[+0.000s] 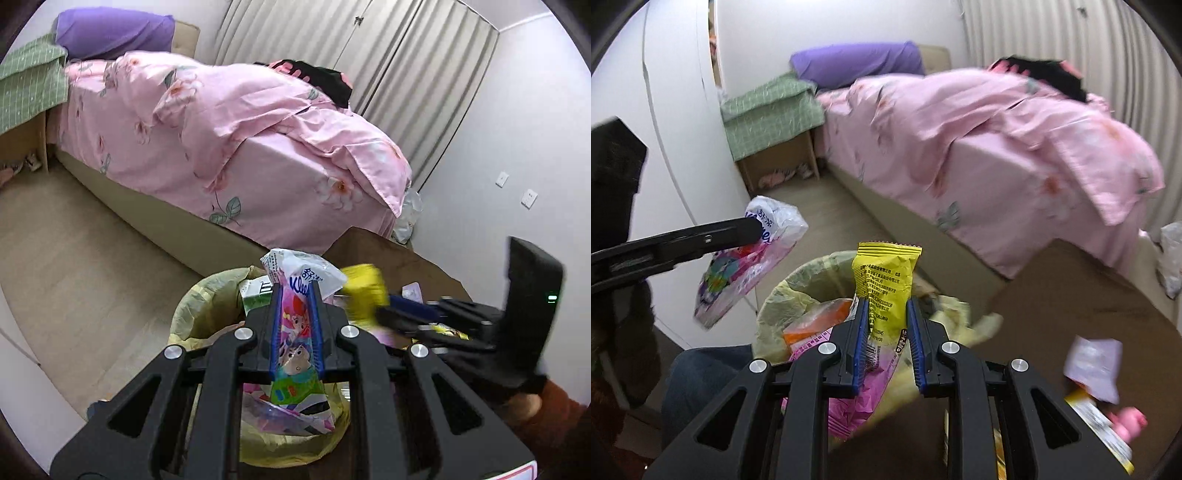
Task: Collect trash
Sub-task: 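Lower both wrappers into the yellow-lined bin and open both tools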
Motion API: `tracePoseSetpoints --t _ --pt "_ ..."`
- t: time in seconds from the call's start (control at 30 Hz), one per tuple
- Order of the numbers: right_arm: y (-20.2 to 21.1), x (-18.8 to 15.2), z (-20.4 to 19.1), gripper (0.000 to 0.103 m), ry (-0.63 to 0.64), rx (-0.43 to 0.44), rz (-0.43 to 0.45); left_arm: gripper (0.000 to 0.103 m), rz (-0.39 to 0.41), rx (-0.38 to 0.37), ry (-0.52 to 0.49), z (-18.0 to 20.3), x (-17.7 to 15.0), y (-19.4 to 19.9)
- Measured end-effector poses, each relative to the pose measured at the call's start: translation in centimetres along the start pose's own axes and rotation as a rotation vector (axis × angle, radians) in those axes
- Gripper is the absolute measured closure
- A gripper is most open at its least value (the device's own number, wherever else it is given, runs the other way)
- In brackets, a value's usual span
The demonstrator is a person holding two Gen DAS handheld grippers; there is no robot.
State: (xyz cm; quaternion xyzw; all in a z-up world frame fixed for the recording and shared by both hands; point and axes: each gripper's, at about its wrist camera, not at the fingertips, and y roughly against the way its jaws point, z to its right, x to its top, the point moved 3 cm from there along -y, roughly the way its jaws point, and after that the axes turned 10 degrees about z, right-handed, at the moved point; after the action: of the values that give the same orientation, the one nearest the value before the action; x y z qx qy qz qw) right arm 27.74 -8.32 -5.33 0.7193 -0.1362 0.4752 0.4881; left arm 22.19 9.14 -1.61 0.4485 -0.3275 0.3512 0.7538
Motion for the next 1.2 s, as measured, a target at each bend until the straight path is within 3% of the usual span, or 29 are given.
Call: tracePoseSetpoints --t 0.13,0.2,0.33,0.53,0.67,0.8,0.93,1.07,1.2 --pt "-4.6 -0.5 -0.3 0.082 -0.036 0.044 -0.069 0.09 -0.08 0.02 0.028 -1.9 -2.4 -3.6" --pt "-6.9 -1.3 -0.3 0.082 -0.065 0.097 -0.144 0.09 -0.145 0.036 0.031 -2.9 -4.1 -5.4" --pt "-9.7 -3.0 -0.4 0.082 -0.028 0.111 -0.278 0.09 -0.244 0.076 0.009 -4.5 -7.0 -8.1" --pt "-10.7 -3.8 -0.2 0.082 -0.003 0.118 -0.316 0.09 -0.243 0.07 -0.02 -4.7 -7.6 -8.5" --pt "-10.1 -3.9 0.1 0.08 -0.011 0.107 -0.3 0.09 -0.225 0.06 -0.001 -5.1 -7.3 -8.2" --pt "-8.7 -3.9 0.4 0.072 -0.041 0.098 -0.259 0.067 -0.203 0.043 0.067 -5.9 -6.5 -7.7" --pt "-7.3 -3.7 0.1 0.067 -0.022 0.092 -0.245 0.063 -0.181 0.097 0.093 -6.4 -5.3 -6.3" --pt "-3.9 -2.6 -0.2 0.067 -0.023 0.08 -0.18 0.057 -0.105 0.121 0.093 -5.3 -3.5 -3.9" --pt "1.2 -1.6 0.7 0.067 -0.027 0.054 -0.077 0.055 -0.038 0.115 0.031 -2.5 -2.1 -2.2"
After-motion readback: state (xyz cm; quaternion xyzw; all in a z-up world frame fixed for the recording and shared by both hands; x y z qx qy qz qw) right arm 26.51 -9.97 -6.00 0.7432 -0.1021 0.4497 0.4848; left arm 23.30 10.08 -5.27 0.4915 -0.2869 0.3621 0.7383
